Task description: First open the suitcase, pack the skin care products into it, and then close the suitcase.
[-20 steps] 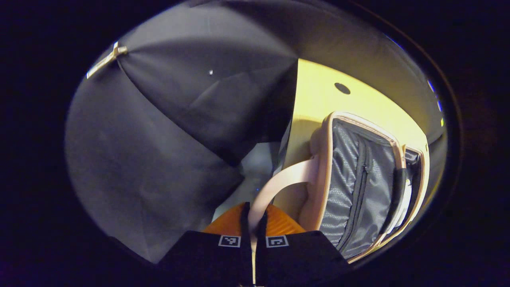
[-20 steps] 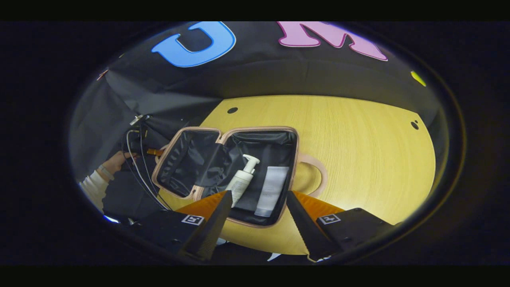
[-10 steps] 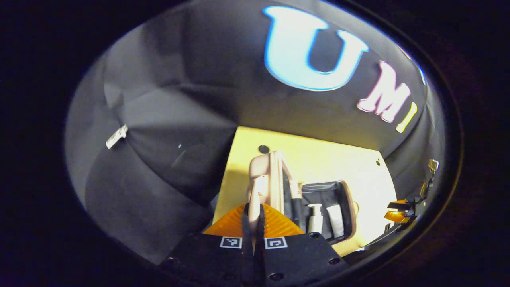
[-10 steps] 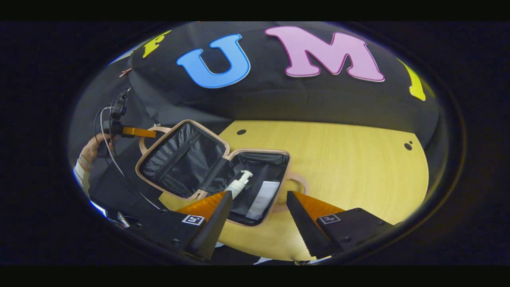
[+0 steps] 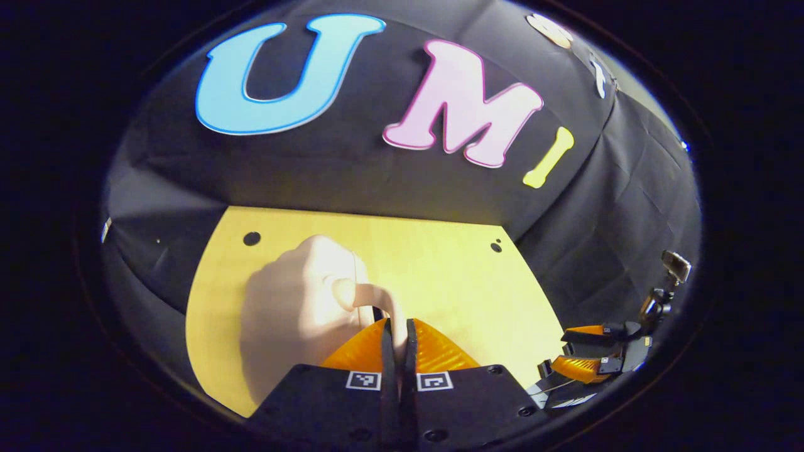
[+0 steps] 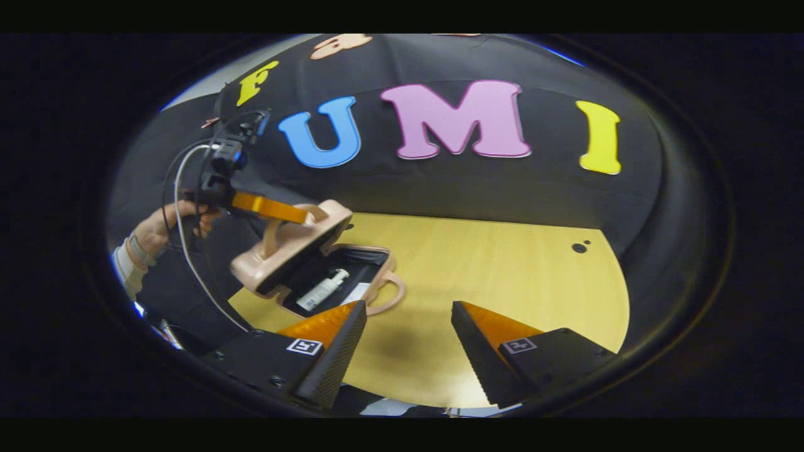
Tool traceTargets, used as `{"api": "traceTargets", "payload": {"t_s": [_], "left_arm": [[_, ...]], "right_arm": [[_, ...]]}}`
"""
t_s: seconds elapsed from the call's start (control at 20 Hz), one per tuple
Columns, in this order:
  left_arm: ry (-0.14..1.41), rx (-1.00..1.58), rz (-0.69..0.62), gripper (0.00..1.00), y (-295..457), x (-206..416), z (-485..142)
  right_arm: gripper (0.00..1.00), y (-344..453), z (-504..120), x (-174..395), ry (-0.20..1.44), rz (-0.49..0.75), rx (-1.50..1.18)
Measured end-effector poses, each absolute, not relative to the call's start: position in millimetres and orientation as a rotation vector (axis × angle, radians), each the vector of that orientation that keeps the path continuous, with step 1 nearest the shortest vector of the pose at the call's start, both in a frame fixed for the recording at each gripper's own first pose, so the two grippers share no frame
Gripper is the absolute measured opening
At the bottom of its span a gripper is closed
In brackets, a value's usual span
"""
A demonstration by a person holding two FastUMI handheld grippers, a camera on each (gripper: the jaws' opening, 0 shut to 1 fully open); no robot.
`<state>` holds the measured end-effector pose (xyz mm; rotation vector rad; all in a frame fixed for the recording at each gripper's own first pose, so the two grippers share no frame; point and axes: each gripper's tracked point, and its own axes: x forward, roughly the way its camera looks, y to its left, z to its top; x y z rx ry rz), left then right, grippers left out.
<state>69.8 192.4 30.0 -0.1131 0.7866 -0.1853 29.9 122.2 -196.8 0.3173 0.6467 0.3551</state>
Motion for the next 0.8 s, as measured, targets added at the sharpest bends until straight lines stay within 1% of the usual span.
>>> {"api": "traceTargets", "payload": {"t_s": [0.05, 0.15, 0.35, 0.4, 0.45, 0.5, 0.55, 0.6, 0.65, 0.7, 0.75, 0.8], "left_arm": [[0.81, -0.115, -0.18, 0.06, 167, 78, 3], [0.826, -0.158, -0.146, 0.06, 144, 89, -35], [0.877, -0.109, -0.101, 0.07, 122, 90, -112], [0.862, -0.111, -0.099, 0.08, 117, 93, -118], [0.853, -0.103, -0.085, 0.13, 113, 92, -127], [0.841, -0.091, -0.052, 0.15, 111, 90, -126], [0.805, -0.079, -0.02, 0.24, 107, 91, -120], [0.746, -0.093, -0.018, 0.23, 96, 92, -104], [0.674, -0.112, -0.026, 0.65, 81, 89, -77], [0.6, -0.113, -0.035, 0.69, 68, 84, -48], [0.525, -0.092, -0.04, 0.86, 59, 77, -22], [0.452, -0.056, -0.04, 0.9, 51, 68, 8]], "right_arm": [[0.87, 106, -202, 22, 0.656, 0.331, 0.33], [0.88, 72, -209, 7, 0.666, 0.285, 0.348], [0.87, 12, -232, -22, 0.691, 0.226, 0.331], [0.87, 0, -240, -28, 0.698, 0.223, 0.328], [0.88, -9, -246, -34, 0.703, 0.228, 0.323], [0.88, -18, -250, -37, 0.702, 0.236, 0.314], [0.88, -25, -254, -40, 0.693, 0.248, 0.301], [0.88, -32, -256, -43, 0.682, 0.26, 0.285], [0.88, -39, -257, -45, 0.668, 0.27, 0.268], [0.88, -42, -255, -47, 0.651, 0.282, 0.257], [0.88, -45, -248, -48, 0.623, 0.292, 0.247], [0.87, -48, -240, -49, 0.586, 0.299, 0.239]]}}
